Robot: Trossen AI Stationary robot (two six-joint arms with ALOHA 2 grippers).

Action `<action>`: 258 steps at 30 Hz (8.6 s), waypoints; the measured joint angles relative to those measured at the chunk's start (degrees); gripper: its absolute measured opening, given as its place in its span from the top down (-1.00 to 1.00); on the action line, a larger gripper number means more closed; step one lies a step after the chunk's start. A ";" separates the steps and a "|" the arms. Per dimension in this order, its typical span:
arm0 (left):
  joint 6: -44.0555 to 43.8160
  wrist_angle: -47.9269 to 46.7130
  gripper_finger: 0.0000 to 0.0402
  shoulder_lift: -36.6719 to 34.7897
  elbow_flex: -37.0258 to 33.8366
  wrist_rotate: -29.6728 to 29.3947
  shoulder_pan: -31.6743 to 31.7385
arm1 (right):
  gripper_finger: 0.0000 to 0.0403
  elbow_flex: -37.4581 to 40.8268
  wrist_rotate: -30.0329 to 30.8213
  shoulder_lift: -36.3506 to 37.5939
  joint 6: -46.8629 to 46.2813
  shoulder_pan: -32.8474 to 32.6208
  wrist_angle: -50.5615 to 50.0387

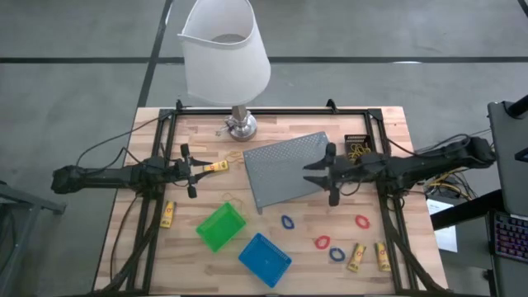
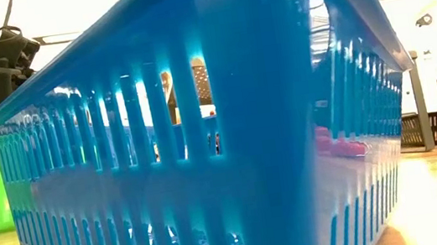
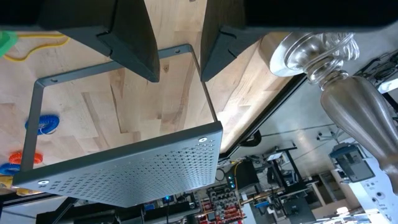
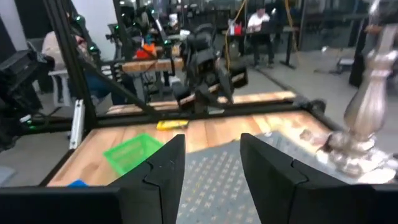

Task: Pick & Place Office Desk Supplies
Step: Put the yellow rubber band into the black basket

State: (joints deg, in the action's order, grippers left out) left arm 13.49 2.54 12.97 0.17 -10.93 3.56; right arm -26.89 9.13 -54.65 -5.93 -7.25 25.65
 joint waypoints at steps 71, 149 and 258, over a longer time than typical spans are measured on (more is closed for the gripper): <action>-26.97 -10.73 0.41 42.72 25.10 5.80 18.76 | 0.34 0.01 -0.18 0.46 -9.97 -0.12 -0.13; -35.99 -5.76 0.62 74.29 31.66 2.71 22.00 | 0.38 0.01 -0.16 0.46 -9.99 -0.12 -0.20; -2.77 34.63 0.99 53.66 31.79 10.90 -4.97 | 0.36 0.02 -0.13 0.44 -9.97 0.13 -0.18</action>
State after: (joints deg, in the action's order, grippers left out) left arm 10.72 37.17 66.63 31.97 -0.03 -1.41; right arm -26.87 8.99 -54.22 -15.90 -7.11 25.47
